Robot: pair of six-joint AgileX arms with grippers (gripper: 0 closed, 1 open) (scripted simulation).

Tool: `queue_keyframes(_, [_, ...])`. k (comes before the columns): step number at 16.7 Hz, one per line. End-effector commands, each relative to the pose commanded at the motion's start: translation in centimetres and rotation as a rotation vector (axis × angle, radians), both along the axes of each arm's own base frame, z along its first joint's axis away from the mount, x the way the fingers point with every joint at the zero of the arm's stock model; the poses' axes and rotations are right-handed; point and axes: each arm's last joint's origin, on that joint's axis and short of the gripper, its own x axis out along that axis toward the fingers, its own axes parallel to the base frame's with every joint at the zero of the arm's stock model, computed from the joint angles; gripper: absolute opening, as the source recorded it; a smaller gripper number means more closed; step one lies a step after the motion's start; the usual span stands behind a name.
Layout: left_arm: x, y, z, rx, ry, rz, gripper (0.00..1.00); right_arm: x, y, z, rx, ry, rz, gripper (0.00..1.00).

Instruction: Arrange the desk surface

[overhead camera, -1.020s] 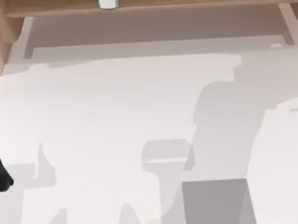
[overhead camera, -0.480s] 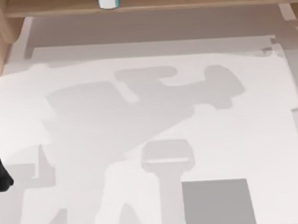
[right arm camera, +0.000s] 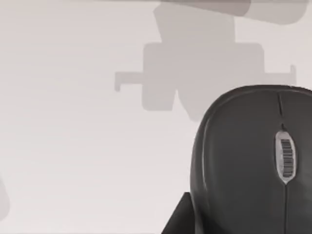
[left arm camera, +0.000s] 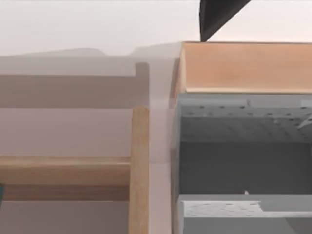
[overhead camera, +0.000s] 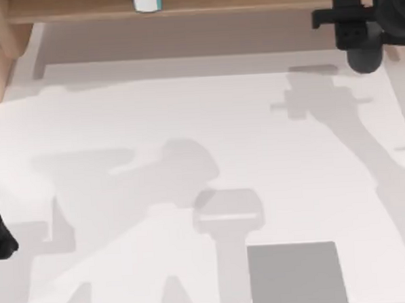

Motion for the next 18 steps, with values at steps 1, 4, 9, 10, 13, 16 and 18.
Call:
queue_keyframes(1, [0.0, 0.0, 0.0, 0.0, 0.0, 0.0, 1.0, -1.1, 1.6, -1.2, 0.021, 0.026, 0.007, 0.0])
queue_keyframes(4, [0.0, 0.0, 0.0, 0.0, 0.0, 0.0, 1.0, -4.6, 5.6, -5.2, 0.055, 0.13, 0.029, 0.0])
queue_keyframes(9, [0.0, 0.0, 0.0, 0.0, 0.0, 0.0, 1.0, -10.6, 9.1, -11.7, 0.028, 0.327, 0.038, 0.0])
queue_keyframes(10, [0.0, 0.0, 0.0, 0.0, 0.0, 0.0, 1.0, -11.7, 9.3, -12.7, 0.014, 0.361, 0.034, 0.0])
queue_keyframes(13, [0.0, 0.0, 0.0, 0.0, 0.0, 0.0, 1.0, -13.8, 9.4, -15.0, -0.025, 0.437, 0.012, 0.0])
queue_keyframes(16, [0.0, 0.0, 0.0, 0.0, 0.0, 0.0, 1.0, -14.5, 9.2, -15.8, -0.041, 0.462, -0.001, 0.0])
queue_keyframes(18, [0.0, 0.0, 0.0, 0.0, 0.0, 0.0, 1.0, -14.5, 9.2, -15.8, -0.041, 0.462, -0.001, 0.0])
